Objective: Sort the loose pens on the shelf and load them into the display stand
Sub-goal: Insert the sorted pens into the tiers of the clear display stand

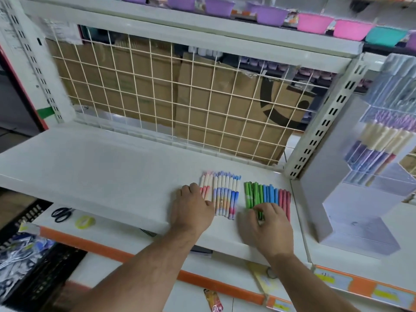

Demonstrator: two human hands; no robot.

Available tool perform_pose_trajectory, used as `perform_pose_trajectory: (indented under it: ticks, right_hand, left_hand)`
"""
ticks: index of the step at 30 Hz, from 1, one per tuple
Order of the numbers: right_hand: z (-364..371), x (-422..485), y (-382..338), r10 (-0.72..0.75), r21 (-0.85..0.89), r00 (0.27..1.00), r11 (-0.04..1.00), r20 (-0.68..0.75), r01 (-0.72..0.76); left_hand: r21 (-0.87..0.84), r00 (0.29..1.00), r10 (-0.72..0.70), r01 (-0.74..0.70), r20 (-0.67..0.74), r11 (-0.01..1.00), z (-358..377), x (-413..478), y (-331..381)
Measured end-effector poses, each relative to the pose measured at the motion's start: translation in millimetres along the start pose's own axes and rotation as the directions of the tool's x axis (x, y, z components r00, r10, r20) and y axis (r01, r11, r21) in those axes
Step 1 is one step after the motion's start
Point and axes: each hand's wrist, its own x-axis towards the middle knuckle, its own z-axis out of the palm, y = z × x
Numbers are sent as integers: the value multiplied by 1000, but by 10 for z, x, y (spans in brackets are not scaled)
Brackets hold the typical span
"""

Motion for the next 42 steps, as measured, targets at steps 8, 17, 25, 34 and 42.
perform_pose_trajectory:
  ticks: [8,17,25,34,42]
  right_hand:
    - [41,-3,33,12,-19,999,1000,-32,-13]
    - [29,-2,20,50,20,999,999,-14,-49]
    - [23,2,23,72,41,997,997,-9,-72]
    - [5,3,3,79,78,997,994,7,-80]
    - [-180,26,-23,109,344,992,931,59,-123]
  left_hand:
    - [128,997,-71,76,-43,989,84,16,-30]
    - [176,994,-113,113,-10,978,79,15,-13]
    - [201,992,-121,113,26,973,53,11,-5]
    - [-269,997,-70,61,-24,961,-122,-30,44]
    - [-648,993,8,70,117,759,-167,-322,635]
